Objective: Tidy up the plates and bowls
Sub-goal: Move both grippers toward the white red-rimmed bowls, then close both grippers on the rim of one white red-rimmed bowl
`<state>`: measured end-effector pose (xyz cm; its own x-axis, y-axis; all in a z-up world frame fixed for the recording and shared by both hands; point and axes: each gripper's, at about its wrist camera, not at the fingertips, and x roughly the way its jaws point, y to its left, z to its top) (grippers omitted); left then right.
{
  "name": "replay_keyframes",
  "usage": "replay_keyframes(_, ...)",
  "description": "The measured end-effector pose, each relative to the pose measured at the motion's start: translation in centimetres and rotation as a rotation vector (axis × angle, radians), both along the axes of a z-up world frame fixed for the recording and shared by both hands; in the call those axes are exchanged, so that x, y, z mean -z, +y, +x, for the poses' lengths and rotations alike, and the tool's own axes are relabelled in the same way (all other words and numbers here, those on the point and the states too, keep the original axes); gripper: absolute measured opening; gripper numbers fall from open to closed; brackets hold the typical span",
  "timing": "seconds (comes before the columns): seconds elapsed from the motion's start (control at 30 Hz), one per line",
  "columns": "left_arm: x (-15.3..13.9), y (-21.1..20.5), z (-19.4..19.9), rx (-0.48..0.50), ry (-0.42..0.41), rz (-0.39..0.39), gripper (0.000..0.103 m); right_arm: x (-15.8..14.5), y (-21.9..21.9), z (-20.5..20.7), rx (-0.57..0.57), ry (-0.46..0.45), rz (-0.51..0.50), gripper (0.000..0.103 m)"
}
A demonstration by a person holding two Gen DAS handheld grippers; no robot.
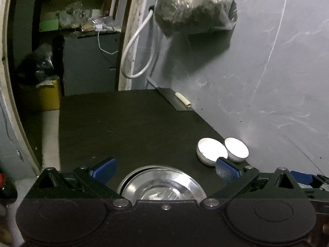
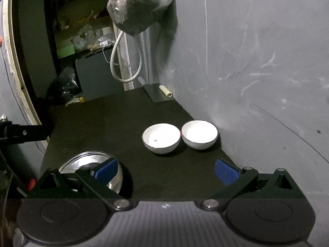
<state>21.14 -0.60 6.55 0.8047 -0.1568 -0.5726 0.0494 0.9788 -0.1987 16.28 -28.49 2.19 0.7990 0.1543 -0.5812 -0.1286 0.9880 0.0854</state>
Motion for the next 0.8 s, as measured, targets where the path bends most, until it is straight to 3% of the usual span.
replay_keyframes(0.2, 0.7, -1.9, 4.7, 0.001, 0.059, 0.018, 0.102, 1.2, -1.6, 4.4, -0.014, 0.034, 0.028, 0.103)
replay_keyframes(0.43, 2.1, -3.2, 10.1, -0.039, 0.17, -0.046, 0.102, 4.0, -2.3, 9.4, -0.021, 0.133, 0.112, 0.103)
replay_keyframes(0.67, 4.2, -5.3, 14.8, 0.001, 0.222, -0.013, 0.102, 5.9, -2.5, 12.8, -0.037, 0.196, 0.169, 0.103)
replay_keyframes(0.8, 5.8, -6.5, 17.1, 0.037, 0.254, -0.019, 0.102, 7.3, -3.0, 14.1, -0.017, 0.252, 0.255, 0.103)
